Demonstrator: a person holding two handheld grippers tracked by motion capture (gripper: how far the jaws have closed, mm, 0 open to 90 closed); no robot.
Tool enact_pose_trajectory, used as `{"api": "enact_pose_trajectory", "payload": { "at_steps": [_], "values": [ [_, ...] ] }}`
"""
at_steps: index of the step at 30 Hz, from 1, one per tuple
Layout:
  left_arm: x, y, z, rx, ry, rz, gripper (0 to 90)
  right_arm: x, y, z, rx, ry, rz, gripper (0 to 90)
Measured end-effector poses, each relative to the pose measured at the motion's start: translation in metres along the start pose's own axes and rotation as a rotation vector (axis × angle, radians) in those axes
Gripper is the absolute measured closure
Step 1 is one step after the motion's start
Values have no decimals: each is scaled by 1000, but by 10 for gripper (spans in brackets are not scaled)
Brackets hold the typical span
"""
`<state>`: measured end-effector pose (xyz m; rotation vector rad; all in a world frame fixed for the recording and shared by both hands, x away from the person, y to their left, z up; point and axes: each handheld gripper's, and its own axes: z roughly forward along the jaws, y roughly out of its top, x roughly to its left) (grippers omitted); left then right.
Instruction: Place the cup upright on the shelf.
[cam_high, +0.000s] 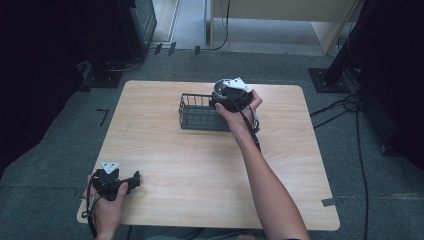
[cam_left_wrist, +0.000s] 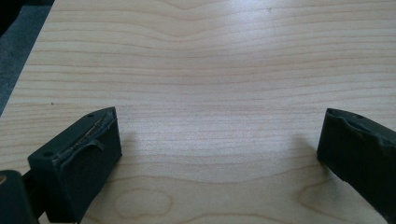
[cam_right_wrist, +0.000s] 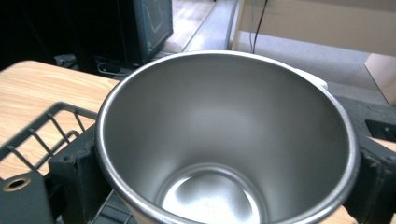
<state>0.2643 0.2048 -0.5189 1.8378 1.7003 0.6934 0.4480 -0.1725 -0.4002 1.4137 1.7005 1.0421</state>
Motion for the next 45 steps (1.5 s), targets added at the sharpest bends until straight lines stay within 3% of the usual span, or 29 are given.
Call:
{"api": "enact_pose_trajectory", "payload": {
  "at_steps": [4, 17, 27, 35, 45],
  "values": [
    [0, 0, 0, 0, 0, 0, 0, 4, -6, 2, 1, 4, -12, 67],
    [0, 0, 0, 0, 0, 0, 0, 4, -9, -4, 38, 12, 27, 64],
    [0, 0, 0, 0, 0, 0, 0, 11, -5, -5, 83, -44, 40, 64],
    [0, 0, 0, 0, -1, 0, 0, 11, -6, -5, 90, -42, 47, 60],
    [0, 0, 0, 1, 0, 0, 0, 9, -15, -9, 88, -31, -9, 59]
  ]
}}
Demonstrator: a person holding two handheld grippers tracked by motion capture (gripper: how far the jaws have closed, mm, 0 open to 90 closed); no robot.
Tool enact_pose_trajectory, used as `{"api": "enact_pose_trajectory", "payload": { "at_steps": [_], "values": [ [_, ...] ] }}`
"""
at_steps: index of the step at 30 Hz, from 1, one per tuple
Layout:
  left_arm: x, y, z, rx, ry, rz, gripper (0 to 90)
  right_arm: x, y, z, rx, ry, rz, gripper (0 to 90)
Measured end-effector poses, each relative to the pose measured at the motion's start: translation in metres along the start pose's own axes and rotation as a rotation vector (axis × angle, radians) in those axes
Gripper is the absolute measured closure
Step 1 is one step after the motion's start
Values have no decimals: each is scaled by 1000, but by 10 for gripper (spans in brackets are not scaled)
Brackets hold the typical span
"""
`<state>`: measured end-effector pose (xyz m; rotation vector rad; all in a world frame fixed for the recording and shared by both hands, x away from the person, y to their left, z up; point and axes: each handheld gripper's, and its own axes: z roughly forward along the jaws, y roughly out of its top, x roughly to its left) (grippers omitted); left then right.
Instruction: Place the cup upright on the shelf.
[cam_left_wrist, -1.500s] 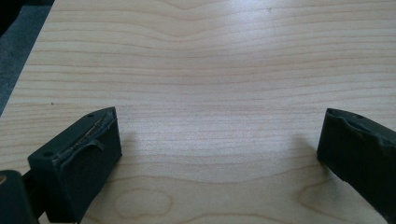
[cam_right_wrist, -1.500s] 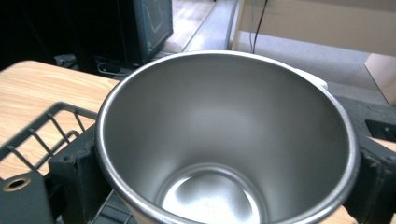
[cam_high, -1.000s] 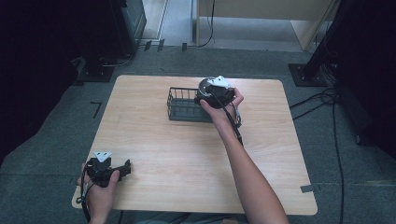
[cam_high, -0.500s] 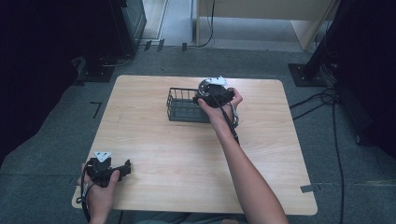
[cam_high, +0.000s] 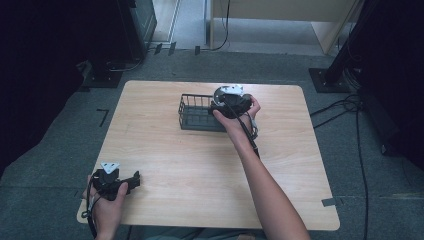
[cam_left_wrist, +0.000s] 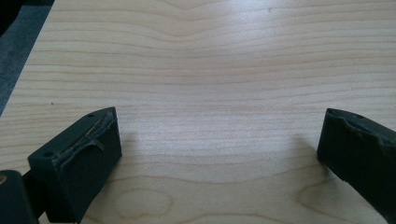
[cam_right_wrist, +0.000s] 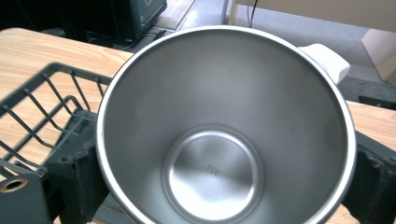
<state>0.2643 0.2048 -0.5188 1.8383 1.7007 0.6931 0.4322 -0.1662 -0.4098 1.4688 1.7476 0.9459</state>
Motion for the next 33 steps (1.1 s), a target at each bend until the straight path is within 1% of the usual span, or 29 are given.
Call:
{"api": "enact_pose_trajectory", "payload": {
  "at_steps": [2, 7, 12, 15, 16, 17, 19, 21, 23, 24, 27, 30, 33],
  "values": [
    [0, 0, 0, -1, 0, 0, 0, -1, -2, -1, -2, 0, -3, 59],
    [0, 0, 0, -1, 0, 0, 0, -3, -5, -2, -7, 3, -32, 58],
    [0, 0, 0, -1, 0, 0, 0, -5, -8, -4, -22, 12, -85, 30],
    [0, 0, 0, 0, 0, 0, 0, -6, -7, -7, -48, 20, -112, 30],
    [0, 0, 0, 0, 0, 0, 0, -5, -8, -9, -69, 25, -137, 30],
    [0, 0, 0, 0, 0, 0, 0, -5, -8, -9, -69, 25, -137, 30],
    [0, 0, 0, -1, 0, 0, 0, -6, -8, -9, -77, 37, -154, 30],
    [0, 0, 0, 0, 0, 0, 0, -7, -8, -9, -87, 49, -184, 56],
    [0, 0, 0, 0, 0, 0, 0, -6, -9, -10, -92, 49, -219, 59],
    [0, 0, 0, -1, 0, 0, 0, -6, -9, -10, -92, 45, -225, 59],
    [0, 0, 0, 0, 0, 0, 0, -5, -7, -11, -80, 34, -221, 60],
    [0, 0, 0, -1, 0, 0, 0, -1, -4, -11, -77, 4, -212, 60],
    [0, 0, 0, 0, 0, 0, 0, 2, 1, -11, -59, -11, -152, 60]
  ]
}}
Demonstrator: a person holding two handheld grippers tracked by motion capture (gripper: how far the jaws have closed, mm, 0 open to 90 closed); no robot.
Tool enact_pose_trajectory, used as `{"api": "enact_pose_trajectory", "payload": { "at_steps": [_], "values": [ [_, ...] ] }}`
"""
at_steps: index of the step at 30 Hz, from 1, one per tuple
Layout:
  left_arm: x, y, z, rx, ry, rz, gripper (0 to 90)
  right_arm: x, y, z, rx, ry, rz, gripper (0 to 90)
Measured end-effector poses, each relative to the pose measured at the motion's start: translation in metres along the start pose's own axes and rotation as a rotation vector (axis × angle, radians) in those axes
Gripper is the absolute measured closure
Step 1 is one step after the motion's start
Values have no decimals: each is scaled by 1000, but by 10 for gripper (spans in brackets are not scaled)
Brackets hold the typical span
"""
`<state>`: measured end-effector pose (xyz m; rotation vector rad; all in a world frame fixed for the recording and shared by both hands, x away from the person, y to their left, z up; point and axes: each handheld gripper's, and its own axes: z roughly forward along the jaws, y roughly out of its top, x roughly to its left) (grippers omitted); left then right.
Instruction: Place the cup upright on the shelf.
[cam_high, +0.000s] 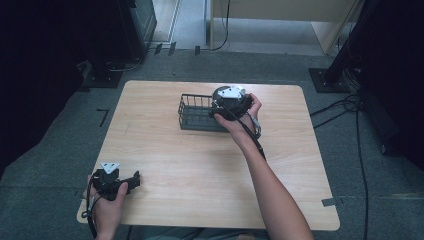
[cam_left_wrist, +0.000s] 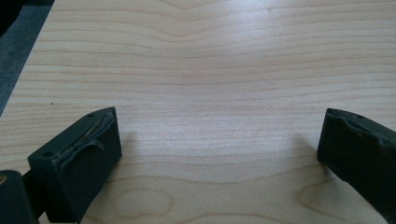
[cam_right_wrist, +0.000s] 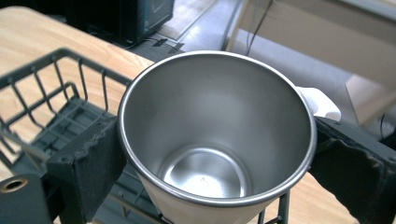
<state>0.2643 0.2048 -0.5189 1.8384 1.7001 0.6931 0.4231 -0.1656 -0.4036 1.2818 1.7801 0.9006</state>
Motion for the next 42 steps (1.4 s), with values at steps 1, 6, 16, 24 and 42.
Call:
{"api": "enact_pose_trajectory", "payload": {
  "at_steps": [1, 6, 16, 24, 42],
  "values": [
    [0, 0, 0, 0, 0, -1, 0, 0, 2, 0, 5, -2, 14, 60],
    [0, 0, 0, -1, 0, -1, 0, 8, 8, 0, 10, -12, 62, 60],
    [0, 0, 0, 0, 0, 0, 0, 13, 21, -10, -19, -18, 89, 61],
    [0, 0, 0, -2, 0, -3, 0, 21, 30, -18, -19, -38, 138, 62],
    [0, 0, 0, -1, 0, 0, 0, 36, 7, 12, 115, -79, 241, 58]
  ]
}}
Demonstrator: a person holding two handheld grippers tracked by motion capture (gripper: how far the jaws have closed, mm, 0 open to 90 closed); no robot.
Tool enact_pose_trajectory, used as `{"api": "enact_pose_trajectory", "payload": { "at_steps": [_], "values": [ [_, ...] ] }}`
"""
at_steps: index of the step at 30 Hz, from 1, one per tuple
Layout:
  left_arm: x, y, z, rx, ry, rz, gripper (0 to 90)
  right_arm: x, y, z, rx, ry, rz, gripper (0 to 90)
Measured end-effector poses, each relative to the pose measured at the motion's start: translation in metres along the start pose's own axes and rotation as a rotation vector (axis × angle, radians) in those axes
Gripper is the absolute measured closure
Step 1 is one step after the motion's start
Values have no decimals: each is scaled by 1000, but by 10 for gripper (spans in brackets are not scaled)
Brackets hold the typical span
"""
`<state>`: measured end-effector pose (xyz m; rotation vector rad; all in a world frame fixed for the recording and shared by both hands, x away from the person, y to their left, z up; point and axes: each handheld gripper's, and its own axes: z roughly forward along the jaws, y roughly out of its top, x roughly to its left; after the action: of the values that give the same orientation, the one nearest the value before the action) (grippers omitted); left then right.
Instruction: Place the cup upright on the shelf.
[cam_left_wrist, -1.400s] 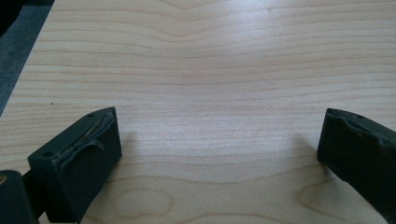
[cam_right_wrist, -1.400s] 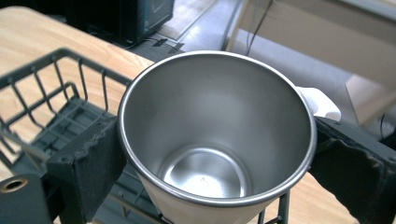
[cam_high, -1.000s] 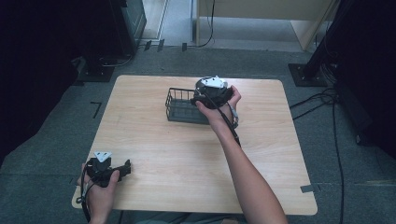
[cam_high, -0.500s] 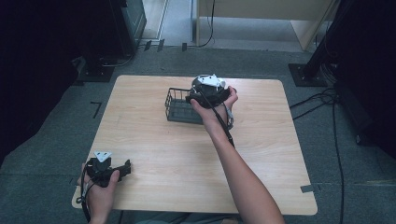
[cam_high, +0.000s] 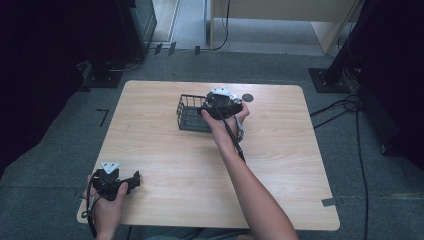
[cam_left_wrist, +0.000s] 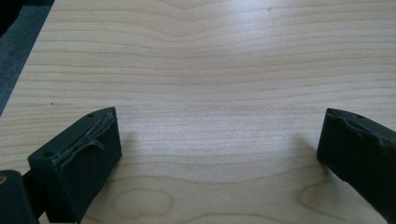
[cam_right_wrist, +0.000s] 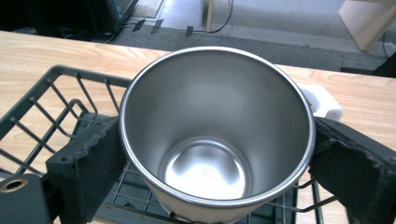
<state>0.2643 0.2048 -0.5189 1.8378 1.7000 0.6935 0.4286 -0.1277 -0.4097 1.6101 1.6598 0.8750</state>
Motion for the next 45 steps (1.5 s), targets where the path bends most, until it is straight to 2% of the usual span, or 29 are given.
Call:
{"api": "enact_pose_trajectory", "payload": {
  "at_steps": [4, 8, 11, 16, 23, 32, 45],
  "values": [
    [0, 0, 0, 0, 0, 0, 0, -4, -1, -1, -5, 28, -11, 56],
    [0, 0, 0, 0, 0, 0, 0, -10, -1, -6, -37, 88, -31, 13],
    [0, 0, 0, 1, 0, 0, 0, -17, 1, -16, -79, 132, -38, 0],
    [0, 0, 0, 1, 0, 0, 0, -28, 1, -32, -132, 179, -51, 0],
    [0, 0, 0, 1, 0, 0, 0, -47, -9, -51, -162, 250, -91, 0],
    [0, 0, 0, 1, 0, 0, 0, -82, -27, -67, -174, 226, -91, 0],
    [0, 0, 0, 0, 0, 0, 0, -135, -71, -77, -143, 189, -78, 0]
  ]
}}
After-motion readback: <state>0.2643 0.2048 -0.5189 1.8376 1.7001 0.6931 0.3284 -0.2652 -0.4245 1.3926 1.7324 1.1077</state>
